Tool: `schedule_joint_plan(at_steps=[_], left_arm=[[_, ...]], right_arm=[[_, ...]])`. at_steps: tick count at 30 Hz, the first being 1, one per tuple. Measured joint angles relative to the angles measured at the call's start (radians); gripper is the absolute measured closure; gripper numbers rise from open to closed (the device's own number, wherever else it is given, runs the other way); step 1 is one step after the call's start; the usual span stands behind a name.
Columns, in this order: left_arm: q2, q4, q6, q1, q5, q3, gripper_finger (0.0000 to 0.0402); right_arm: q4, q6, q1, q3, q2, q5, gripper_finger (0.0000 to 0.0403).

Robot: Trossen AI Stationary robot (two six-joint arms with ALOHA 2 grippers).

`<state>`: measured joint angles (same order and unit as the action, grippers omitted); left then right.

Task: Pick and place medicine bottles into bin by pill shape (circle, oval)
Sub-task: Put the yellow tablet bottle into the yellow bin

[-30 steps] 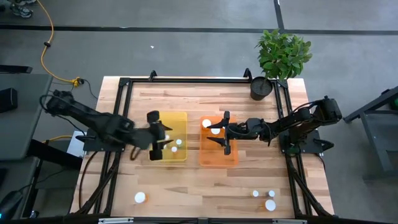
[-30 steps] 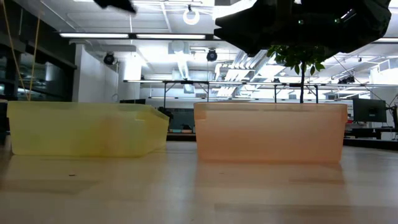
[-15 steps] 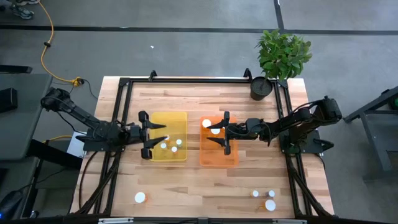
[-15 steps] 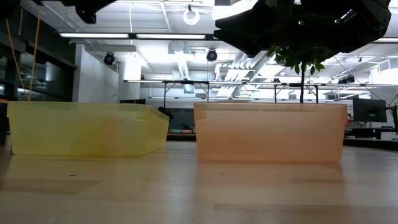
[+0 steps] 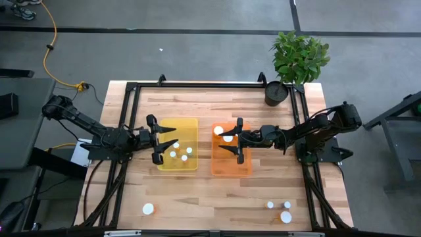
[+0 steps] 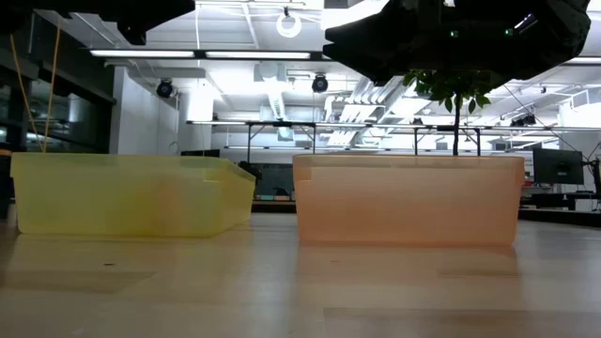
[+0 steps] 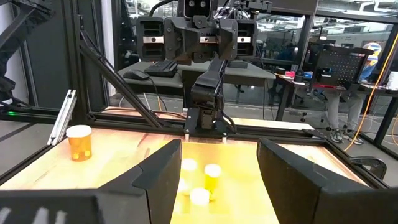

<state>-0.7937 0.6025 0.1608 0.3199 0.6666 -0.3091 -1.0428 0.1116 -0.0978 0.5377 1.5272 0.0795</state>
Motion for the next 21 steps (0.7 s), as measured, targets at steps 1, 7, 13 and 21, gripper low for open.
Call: schedule_joint_plan(at_steps=[1,7,13,21], left_arm=[[0.000,0.000,0.000,0.000,0.000,0.000,0.0213],[0.000,0.000,-0.020,0.000,0.000,0.000,0.0213],[0.000,0.000,-0.019,0.000,0.001,0.000,0.0213],[0.000,-0.001,-0.026,0.000,0.003,0.000,0.0213]], right_arm=[[0.000,0.000,0.000,0.000,0.000,0.000,0.0199],[0.000,-0.068,0.000,0.000,0.000,0.000,0.0199],[0.000,-0.082,0.000,0.000,0.000,0.000,0.0199],[0.395,-0.167,-0.007,0.163,-0.002,0.000,0.0199]])
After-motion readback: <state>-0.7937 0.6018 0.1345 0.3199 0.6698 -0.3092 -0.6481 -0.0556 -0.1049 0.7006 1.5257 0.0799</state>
